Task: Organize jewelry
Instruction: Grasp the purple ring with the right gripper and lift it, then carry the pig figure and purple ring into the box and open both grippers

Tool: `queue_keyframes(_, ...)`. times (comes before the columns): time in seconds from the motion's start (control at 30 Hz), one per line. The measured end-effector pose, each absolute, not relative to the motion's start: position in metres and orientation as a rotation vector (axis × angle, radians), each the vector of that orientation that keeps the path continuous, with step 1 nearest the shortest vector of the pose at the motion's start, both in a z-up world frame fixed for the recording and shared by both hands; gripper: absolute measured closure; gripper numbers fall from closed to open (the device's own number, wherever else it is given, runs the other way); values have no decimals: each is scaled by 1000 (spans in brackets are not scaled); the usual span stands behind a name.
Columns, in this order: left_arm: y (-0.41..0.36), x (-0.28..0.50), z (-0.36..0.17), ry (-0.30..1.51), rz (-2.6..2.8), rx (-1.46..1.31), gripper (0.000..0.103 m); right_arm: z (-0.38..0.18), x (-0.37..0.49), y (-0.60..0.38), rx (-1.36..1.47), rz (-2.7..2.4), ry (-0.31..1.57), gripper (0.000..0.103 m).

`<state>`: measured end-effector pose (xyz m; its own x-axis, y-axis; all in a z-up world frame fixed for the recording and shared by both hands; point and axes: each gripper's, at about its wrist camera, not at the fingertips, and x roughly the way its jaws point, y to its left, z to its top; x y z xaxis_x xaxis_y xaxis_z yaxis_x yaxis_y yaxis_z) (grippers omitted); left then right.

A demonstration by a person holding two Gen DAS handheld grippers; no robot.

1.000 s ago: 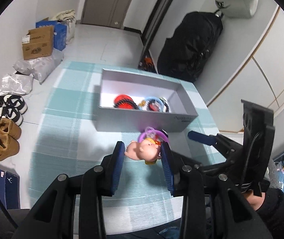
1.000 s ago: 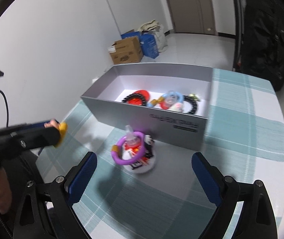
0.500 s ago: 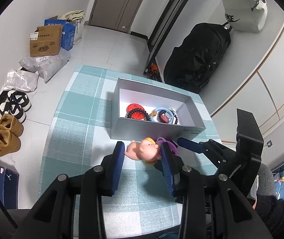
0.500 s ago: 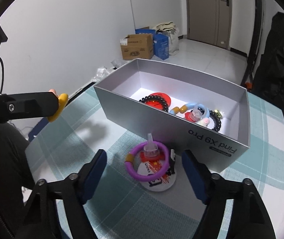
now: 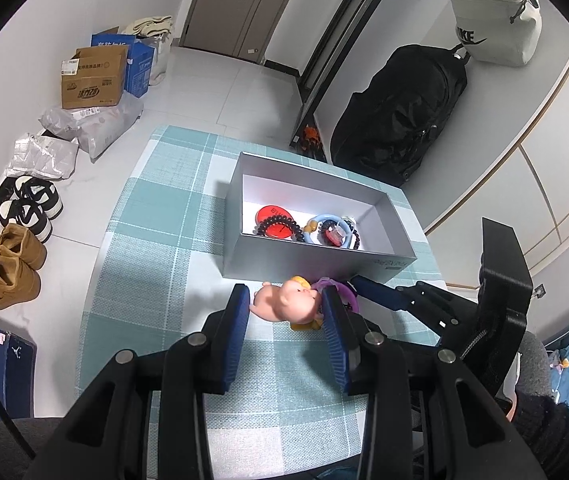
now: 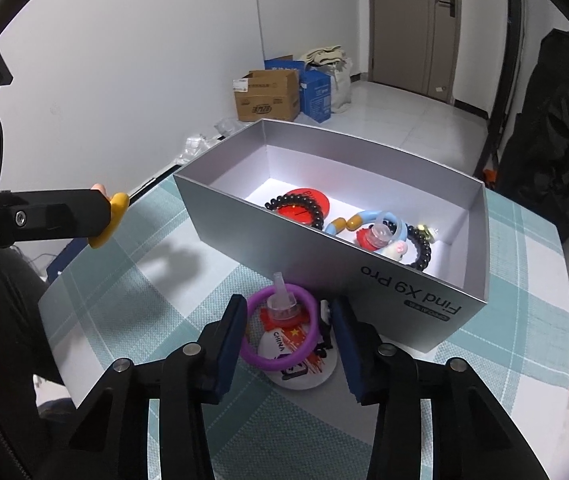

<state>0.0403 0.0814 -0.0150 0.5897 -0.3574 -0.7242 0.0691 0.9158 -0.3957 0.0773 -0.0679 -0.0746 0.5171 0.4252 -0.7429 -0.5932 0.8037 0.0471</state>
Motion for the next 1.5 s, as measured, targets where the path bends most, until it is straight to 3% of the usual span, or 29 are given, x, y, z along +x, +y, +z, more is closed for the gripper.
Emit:
queue_keyframes(0.43, 83, 42, -17, 922, -253, -367, 72, -76, 84, -70, -186, 642, 871, 58)
queue_keyframes(0.5, 84, 42, -18, 923, -255, -372, 72, -77, 81, -67, -209, 644, 868, 44)
queue_keyframes(0.53, 84, 42, -18, 923, -255, -373, 72, -78, 80, -66, -218, 647, 870, 42)
queue_keyframes(0.8, 85, 43, -18, 925, -258, -382, 72, -85, 70, -50, -301, 653, 855, 43)
queue_keyframes(0.9, 85, 43, -19, 926, -259, -385, 72, -85, 72, -53, -289, 641, 849, 50)
queue_keyframes(1.5, 84, 49, -18, 908, -262, -400, 72, -48, 66, -74, -148, 707, 745, 51)
